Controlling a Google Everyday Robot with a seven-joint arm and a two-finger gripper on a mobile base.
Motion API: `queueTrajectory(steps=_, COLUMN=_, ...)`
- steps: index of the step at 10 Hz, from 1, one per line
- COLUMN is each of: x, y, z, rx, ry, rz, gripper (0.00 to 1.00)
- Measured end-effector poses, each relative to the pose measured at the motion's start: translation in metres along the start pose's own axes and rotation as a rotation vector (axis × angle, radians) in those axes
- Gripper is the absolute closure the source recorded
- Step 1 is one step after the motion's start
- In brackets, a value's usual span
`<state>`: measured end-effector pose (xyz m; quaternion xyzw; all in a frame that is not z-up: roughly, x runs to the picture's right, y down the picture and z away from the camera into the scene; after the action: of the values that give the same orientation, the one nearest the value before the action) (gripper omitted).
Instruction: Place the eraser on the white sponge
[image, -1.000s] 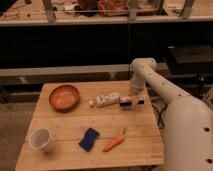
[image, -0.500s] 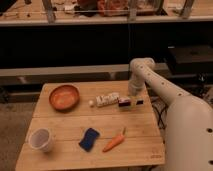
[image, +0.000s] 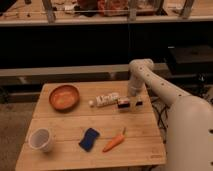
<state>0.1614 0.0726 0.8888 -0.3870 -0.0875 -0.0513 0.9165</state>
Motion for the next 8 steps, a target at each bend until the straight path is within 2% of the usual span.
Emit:
queueTrajectory(steps=1, x=-0.004, y=0.001, z=0.001, rx=-0.001, ry=0.001, rz=-0.002, gripper=0.74)
queueTrajectory(steps=3, x=0.001, y=0.001, z=0.007, rx=0.000, ry=0.003, rz=0.004, gripper=0.68)
queueTrajectory(steps=4, x=0.005, y=0.002, z=0.011, rx=0.002, ry=0.004, rz=0.005, gripper=0.71)
queueTrajectory(steps=5, x=0.002, y=0.003, z=0.012, rx=0.000, ry=0.005, rz=0.005, gripper=0.79)
queueTrajectory(steps=7, x=-0.019, y=0.004, z=0.004, rx=0.004, ry=0.005, rz=0.006, gripper=0.94)
queueTrajectory(steps=8, x=-0.024, y=0.005, z=0.002, rx=0.005, ry=0.005, rz=0.005, gripper=0.95)
